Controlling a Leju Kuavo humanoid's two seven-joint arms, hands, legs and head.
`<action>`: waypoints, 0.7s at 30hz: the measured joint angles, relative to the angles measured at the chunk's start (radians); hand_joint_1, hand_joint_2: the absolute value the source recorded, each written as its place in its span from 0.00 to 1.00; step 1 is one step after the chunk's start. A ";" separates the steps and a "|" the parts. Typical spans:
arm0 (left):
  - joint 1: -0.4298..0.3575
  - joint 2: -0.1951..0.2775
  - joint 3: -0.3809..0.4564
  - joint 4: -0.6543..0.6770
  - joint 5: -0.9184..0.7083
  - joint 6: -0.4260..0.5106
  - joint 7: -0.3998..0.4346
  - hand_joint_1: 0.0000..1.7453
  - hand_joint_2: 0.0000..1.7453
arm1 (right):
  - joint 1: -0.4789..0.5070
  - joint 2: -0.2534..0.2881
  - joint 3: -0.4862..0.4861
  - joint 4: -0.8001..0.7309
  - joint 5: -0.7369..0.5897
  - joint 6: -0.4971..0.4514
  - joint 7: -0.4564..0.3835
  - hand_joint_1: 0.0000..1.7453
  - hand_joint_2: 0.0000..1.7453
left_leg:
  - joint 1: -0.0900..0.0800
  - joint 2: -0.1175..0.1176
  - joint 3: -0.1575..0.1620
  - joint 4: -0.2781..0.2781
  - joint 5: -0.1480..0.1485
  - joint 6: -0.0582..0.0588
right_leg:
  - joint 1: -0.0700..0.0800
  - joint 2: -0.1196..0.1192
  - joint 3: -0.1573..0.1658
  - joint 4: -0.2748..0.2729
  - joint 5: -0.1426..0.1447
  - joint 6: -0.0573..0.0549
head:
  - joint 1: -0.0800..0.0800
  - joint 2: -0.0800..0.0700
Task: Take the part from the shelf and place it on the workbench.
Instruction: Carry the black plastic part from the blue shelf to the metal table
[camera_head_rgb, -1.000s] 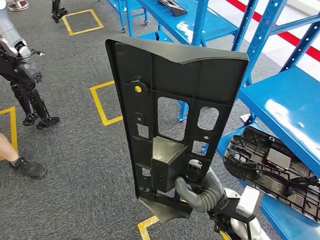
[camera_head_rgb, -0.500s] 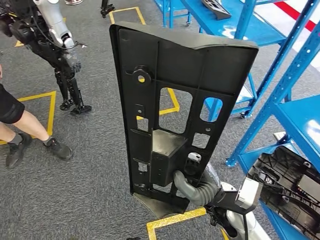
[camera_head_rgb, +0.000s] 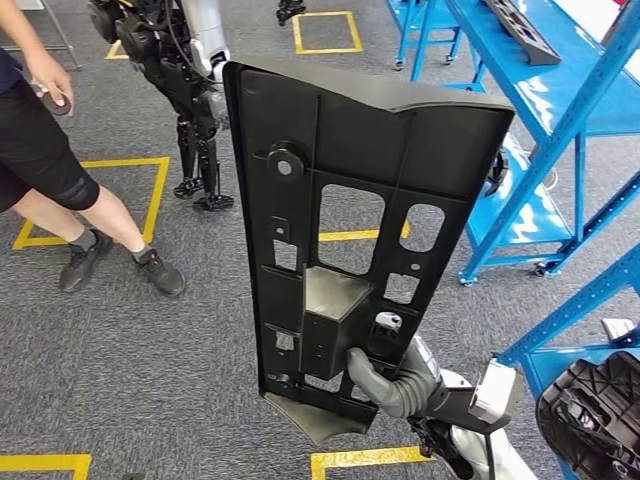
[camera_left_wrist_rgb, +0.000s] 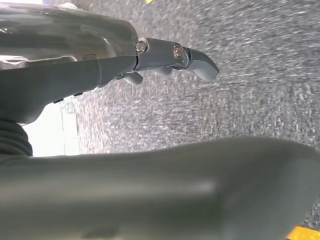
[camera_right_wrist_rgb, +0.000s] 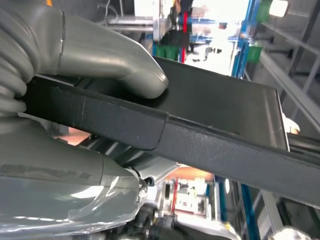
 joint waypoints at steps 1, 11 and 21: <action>0.001 0.000 0.001 0.000 0.000 0.000 0.000 0.00 1.00 | 0.002 0.000 0.001 0.000 0.000 -0.001 -0.002 1.00 1.00 | 0.000 -0.015 0.005 0.000 -0.003 -0.001 | 0.000 0.005 0.011 -0.047 0.043 0.000 | 0.000 0.000; 0.005 0.012 0.013 0.000 0.011 0.013 -0.004 0.00 1.00 | 0.017 -0.008 0.003 -0.003 -0.005 -0.014 -0.020 1.00 1.00 | 0.009 -0.005 -0.046 0.104 -0.066 -0.044 | -0.001 0.014 0.096 -0.253 0.131 -0.031 | -0.002 0.000; 0.001 0.015 0.014 0.000 0.011 0.012 -0.023 0.00 1.00 | 0.021 -0.008 0.004 -0.004 -0.006 -0.014 -0.023 1.00 1.00 | -0.007 0.110 -0.023 0.025 0.003 -0.033 | 0.007 -0.112 0.143 -0.255 0.086 -0.011 | -0.001 0.000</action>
